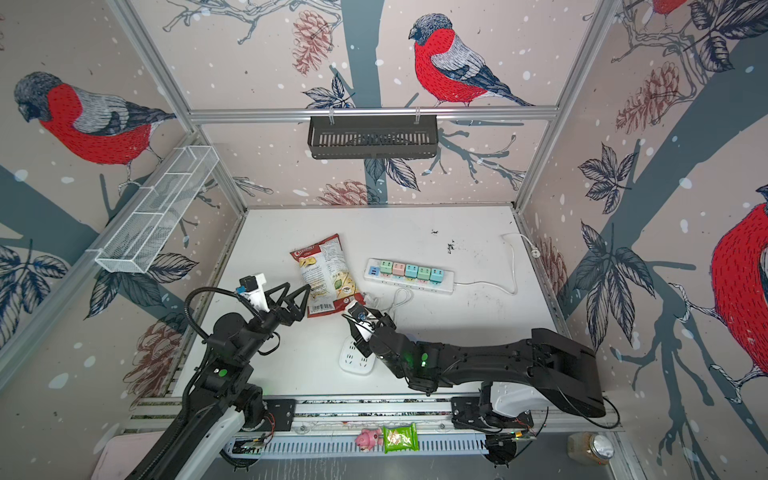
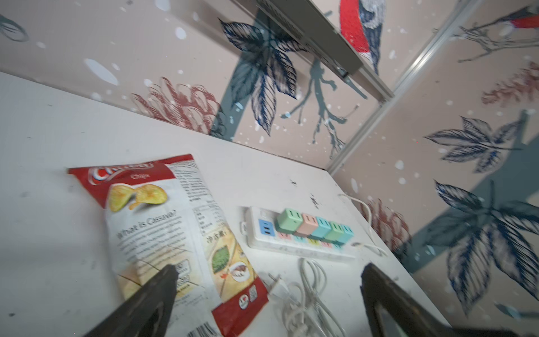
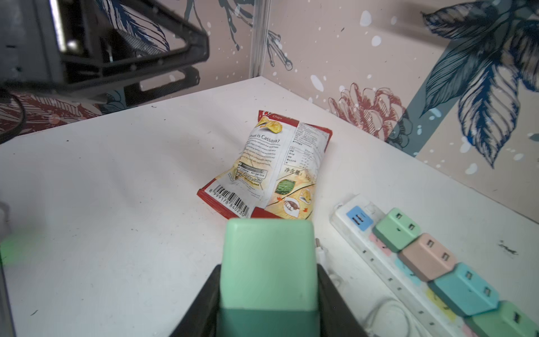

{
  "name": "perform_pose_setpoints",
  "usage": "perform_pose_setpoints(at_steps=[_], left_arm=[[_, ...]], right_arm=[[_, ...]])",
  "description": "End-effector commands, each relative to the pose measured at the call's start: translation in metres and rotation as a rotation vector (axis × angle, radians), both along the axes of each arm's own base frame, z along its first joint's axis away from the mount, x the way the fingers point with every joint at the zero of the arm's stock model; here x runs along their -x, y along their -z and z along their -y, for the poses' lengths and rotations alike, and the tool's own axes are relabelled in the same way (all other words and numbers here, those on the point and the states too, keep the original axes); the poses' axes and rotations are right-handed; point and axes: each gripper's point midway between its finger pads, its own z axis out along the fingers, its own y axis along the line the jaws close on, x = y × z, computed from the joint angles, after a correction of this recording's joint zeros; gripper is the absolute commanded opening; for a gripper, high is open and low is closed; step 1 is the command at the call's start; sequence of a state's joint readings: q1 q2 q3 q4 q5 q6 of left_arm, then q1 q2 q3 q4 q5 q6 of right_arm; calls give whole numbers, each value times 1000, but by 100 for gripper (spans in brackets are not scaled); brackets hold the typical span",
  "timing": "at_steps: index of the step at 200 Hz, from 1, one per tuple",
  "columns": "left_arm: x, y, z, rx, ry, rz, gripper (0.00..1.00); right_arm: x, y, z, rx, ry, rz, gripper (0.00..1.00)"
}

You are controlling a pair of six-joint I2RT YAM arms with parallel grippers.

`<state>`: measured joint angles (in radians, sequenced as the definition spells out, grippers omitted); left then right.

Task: Insert the plug
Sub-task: 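Lift the green charger with the right gripper toward the left gripper, then close the left gripper on the green charger held by the right gripper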

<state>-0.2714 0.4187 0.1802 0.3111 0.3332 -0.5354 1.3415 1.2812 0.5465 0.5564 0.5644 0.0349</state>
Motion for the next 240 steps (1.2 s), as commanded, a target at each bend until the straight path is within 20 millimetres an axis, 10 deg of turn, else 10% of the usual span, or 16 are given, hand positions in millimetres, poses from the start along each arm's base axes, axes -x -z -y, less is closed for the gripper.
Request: perform_pose_setpoints(at_steps=[1, 88, 240], left_arm=[[36, -19, 35, 33, 279, 89, 97], [90, -40, 86, 12, 596, 198, 92], [89, -36, 135, -88, 723, 142, 70]], right_arm=[[-2, -41, 14, -113, 24, 153, 4], [3, -54, 21, -106, 12, 365, 0], [26, -56, 1, -69, -60, 460, 0]])
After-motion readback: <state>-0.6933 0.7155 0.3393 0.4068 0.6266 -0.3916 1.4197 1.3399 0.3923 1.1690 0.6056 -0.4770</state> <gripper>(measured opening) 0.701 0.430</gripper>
